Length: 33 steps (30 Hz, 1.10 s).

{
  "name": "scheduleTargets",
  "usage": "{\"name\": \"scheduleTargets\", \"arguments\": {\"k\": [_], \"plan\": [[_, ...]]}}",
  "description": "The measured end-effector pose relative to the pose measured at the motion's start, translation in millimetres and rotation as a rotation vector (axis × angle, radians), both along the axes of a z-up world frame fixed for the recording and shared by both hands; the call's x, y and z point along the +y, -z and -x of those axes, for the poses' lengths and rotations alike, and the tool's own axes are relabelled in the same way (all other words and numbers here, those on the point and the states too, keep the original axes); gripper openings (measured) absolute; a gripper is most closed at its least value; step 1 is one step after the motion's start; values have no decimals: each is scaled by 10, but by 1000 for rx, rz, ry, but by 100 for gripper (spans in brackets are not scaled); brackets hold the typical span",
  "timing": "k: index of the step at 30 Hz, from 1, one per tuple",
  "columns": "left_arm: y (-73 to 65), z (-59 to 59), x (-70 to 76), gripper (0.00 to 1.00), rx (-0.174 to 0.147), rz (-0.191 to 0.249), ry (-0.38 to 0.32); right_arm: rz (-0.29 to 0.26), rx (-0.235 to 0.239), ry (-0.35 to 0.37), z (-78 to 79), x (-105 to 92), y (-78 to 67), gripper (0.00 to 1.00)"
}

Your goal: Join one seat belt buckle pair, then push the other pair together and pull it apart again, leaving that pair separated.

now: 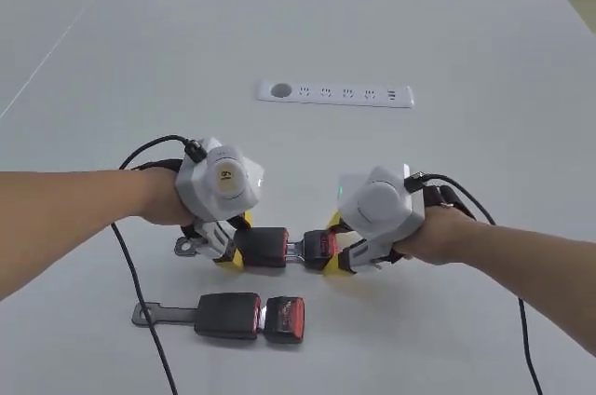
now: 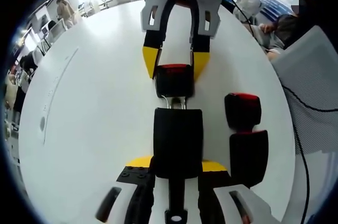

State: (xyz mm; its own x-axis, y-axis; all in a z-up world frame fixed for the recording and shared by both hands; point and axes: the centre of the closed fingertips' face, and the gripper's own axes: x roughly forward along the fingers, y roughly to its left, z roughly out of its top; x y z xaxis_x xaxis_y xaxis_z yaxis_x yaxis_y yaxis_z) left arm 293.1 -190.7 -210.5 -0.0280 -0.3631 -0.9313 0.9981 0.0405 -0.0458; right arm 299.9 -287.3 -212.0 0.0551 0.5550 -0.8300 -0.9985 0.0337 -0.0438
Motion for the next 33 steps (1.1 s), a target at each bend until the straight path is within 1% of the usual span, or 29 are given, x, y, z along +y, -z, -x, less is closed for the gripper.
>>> {"name": "scheduleTargets", "arguments": {"k": [3,5,8,9,10,11,13,16,17,20,25,27,30,33], "plan": [[41,-19,28,31,0,-4,-6,2,-1,-3,7,9,-6,30],[20,1,15,31,-2,-4,-9,0,-1,-2,22,13,-20,30],[63,-29,48,32,-4,-1,-14,-2,-2,1,25,18,-21,30],[-3,21,-1,32,-4,0,-14,-2,-2,1,24,19,-20,30],[-13,29,-8,32,-5,1,-15,-1,-2,3,21,20,-18,30],[30,-4,23,32,-4,1,-15,-1,-2,3,21,20,-18,30],[57,-22,39,32,-6,0,-12,2,-3,3,21,17,-16,30],[22,3,17,32,-8,-2,-8,7,-5,3,22,10,-12,30],[10,11,9,32,-8,-1,-8,9,-5,3,27,5,-18,30],[48,-15,30,32,-10,-2,-6,12,-6,1,40,-8,-29,30],[15,20,8,32,-12,-5,-5,17,-5,8,52,-30,-36,30],[49,-4,30,32,-13,-6,-5,19,-5,11,59,-51,-37,30],[33,7,16,32,-13,-7,-6,22,-4,14,50,-87,-24,30],[53,-5,29,32,-12,-10,-5,24,-4,16,45,-134,-9,30]]}}
